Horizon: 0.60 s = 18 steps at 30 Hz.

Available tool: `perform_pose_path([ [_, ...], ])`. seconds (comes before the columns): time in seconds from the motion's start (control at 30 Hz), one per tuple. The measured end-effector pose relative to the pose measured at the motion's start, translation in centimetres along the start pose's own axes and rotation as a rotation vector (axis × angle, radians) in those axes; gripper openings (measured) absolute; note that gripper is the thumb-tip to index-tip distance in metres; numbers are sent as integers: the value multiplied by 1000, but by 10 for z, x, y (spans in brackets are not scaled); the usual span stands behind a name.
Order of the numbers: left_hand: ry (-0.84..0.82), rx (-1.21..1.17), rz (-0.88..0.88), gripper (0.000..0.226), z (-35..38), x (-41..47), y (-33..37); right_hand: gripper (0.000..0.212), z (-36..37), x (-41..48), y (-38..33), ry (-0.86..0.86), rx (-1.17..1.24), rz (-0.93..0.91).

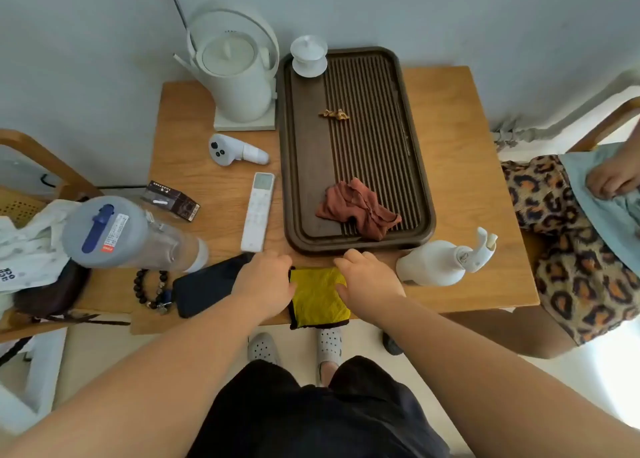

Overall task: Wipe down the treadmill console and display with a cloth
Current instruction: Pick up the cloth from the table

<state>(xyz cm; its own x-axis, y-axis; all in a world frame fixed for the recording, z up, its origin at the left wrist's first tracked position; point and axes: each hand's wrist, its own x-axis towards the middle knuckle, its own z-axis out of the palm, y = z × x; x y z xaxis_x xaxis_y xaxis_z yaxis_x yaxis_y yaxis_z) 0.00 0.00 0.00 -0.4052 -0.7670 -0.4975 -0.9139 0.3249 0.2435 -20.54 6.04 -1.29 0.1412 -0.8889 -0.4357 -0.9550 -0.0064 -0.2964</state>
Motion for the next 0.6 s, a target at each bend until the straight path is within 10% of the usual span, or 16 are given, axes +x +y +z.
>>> perform_pose_path([
  [0.6,178,-616,39,19,-40,-17,-11,11,4,-44,-37,405,221,176],
])
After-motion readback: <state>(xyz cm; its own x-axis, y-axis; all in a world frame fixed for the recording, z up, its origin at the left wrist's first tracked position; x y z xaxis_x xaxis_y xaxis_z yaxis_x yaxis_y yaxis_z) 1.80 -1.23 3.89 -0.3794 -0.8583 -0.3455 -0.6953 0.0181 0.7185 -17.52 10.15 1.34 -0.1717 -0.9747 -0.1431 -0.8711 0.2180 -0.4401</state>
